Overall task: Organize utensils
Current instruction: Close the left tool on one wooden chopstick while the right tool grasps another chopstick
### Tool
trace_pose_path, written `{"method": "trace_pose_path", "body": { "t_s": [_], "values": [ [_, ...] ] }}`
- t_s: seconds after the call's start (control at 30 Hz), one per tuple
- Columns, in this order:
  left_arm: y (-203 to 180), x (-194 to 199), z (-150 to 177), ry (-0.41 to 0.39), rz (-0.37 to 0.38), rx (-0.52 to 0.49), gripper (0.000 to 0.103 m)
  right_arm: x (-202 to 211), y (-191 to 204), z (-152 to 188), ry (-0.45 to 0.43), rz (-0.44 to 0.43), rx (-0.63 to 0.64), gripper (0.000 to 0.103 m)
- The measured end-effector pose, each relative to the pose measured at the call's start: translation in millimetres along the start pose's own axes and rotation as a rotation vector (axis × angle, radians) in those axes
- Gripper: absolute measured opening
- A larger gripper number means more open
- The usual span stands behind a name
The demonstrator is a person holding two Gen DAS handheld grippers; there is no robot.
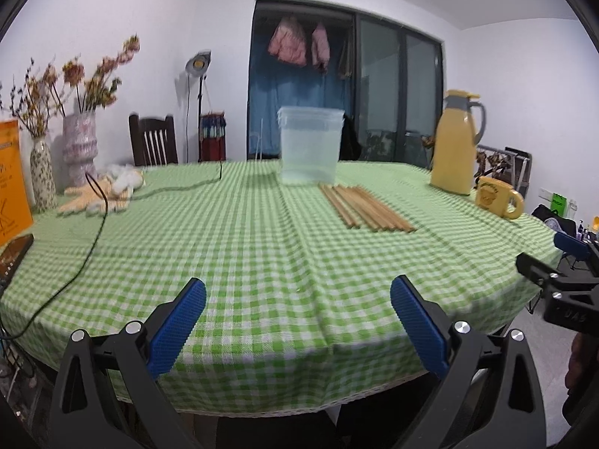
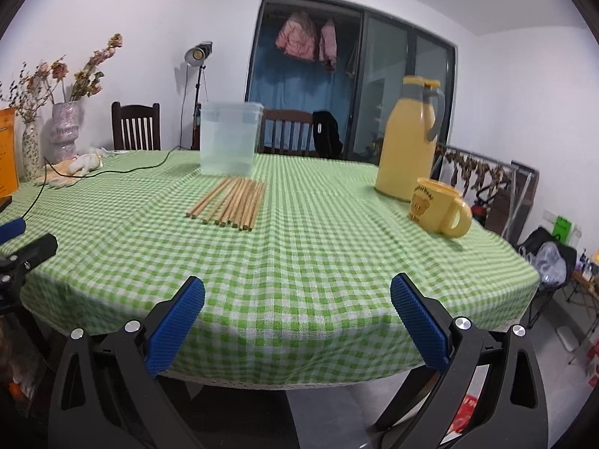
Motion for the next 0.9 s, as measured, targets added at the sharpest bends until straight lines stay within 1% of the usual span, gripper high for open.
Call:
{"method": "trace_pose_path", "body": {
  "t_s": [0.1,0.2,0.27,0.33,0.4,0.43,0.47,0.53,0.57,0.67,0.73,0.8,0.87,0.9],
  "values": [
    [6.1,-19.9,-1.3,0.045,-0.009,0.029,0.096,-19.0,-0.5,1.1,0.044,0.002,0.01,0.096],
    [7.5,-46.9,-7.7,0.122,0.024,0.066,0.096,-42.2,-3.4,-0.5,0.111,-0.011,-0.002,0.096],
    [10.2,-63.8,-15.1,0.145,0.01,0.076,0.096,-63.5,-8.8,-3.3,0.164,-0.009,-0.035,0.096],
    [9.3,-83.7,-26.9,0.163,0.031,0.091,0.095,-86.8,-10.7,-8.0,0.212,-0.044,-0.083,0.094],
    [7.5,-105.9,-37.0,0.184,0.033,0.079,0.095,-104.0,-9.8,-10.7,0.247,-0.076,-0.101,0.083],
    [6.7,-116.8,-39.7,0.198,0.031,0.068,0.095,-116.0,-8.3,-12.9,0.267,-0.102,-0.108,0.079],
    [5.8,-127.8,-40.9,0.217,0.029,0.056,0.095,-127.4,-7.5,-14.7,0.284,-0.115,-0.107,0.07],
    [2.8,-152.8,-40.8,0.272,0.028,0.028,0.095,-146.9,-5.7,-16.3,0.316,-0.121,-0.092,0.062],
    [1.1,-162.7,-39.9,0.296,0.034,0.02,0.092,-156.6,-1.9,-17.0,0.337,-0.141,-0.095,0.056],
    [-3.4,-190.0,-36.1,0.354,0.054,0.014,0.091,-181.5,9.4,-15.9,0.392,-0.197,-0.114,0.054],
    [-8.9,-205.3,-32.3,0.393,0.066,0.025,0.09,-195.1,16.7,-12.7,0.426,-0.225,-0.12,0.049],
    [-14.4,-216.1,-31.3,0.401,0.077,0.019,0.09,-207.9,22.9,-7.4,0.46,-0.235,-0.107,0.042],
    [-18.9,-225.5,-29.6,0.409,0.086,0.006,0.09,-215.3,26.2,-4.0,0.483,-0.237,-0.107,0.038],
    [-21.6,-232.0,-26.9,0.423,0.092,-0.003,0.09,-218.7,29.0,-2.5,0.496,-0.246,-0.114,0.037]
  ]
}}
Point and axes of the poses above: each gripper's, at about its wrist camera, not at the fingertips, and x roughly against the way its jaws point, y to its left, z to its underside, the point moved 9 cm from there along -x, roughly the way its jaws point, and after that the axes turned 13 degrees about -y, right-handed, at the moved point
